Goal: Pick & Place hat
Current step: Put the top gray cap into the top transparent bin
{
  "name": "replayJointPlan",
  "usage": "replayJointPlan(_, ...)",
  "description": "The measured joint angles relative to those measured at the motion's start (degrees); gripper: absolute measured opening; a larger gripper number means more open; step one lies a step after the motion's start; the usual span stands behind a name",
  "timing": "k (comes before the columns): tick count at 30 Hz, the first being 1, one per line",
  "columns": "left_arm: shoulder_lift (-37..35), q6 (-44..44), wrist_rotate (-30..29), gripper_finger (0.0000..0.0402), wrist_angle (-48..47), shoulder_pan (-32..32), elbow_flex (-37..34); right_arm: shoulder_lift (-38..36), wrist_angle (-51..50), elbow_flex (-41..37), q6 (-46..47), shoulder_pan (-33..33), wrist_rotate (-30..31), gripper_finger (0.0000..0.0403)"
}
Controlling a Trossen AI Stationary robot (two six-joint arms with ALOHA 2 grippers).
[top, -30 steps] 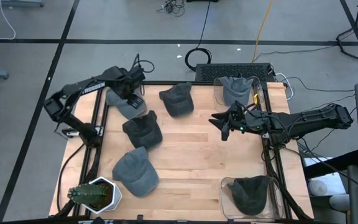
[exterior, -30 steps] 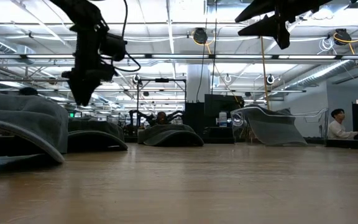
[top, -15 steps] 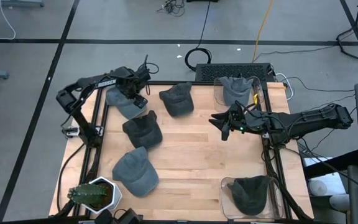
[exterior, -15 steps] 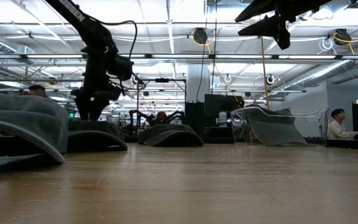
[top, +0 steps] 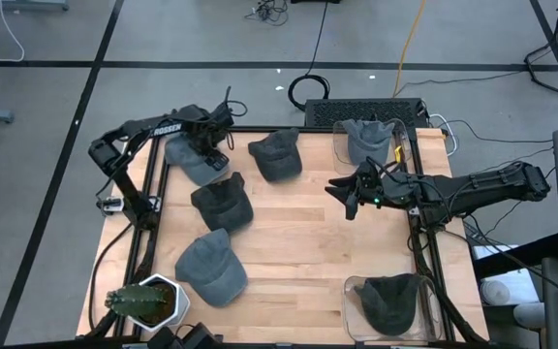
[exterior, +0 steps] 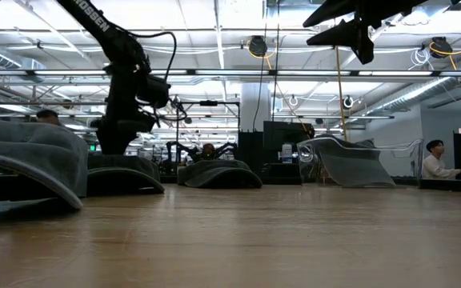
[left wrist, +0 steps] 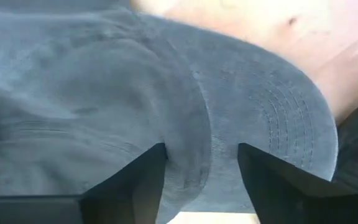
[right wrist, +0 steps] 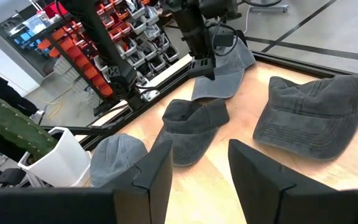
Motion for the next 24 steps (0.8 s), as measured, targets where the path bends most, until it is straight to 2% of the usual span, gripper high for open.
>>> replayJointPlan(4, -0.1, -0.4, 0.8, 0.0184, 0.1, 1.5, -1.8, 0.0, 0.0, 0.0, -0.1, 0.0, 0.0, 0.0144)
replayJointPlan(9, -0.4, -1.8, 1.2, 0.0180, -0.2, 1.2, -2.0, 0.0, -0.1, 0.0, -0.1, 0.0, 0.0, 0.0144)
replayJointPlan(17, -3.7, -3.8, 12.0, 0.0179, 0.0, -2.9, -2.0, 0.0, -2.0, 0.0, -1.6, 0.0, -1.6, 0.0144)
replayJointPlan(19, -5.3, -3.5, 11.0, 0.0179, 0.0, -4.4, -2.0, 0.0, -2.9, 0.0, -1.6, 0.0, -1.6, 0.0144)
replayJointPlan(24, -8.9, -1.4, 2.8, 0.0179, 0.1, -5.4, -1.9, 0.0, -3.0, -0.1, -2.3, 0.0, -1.6, 0.0144)
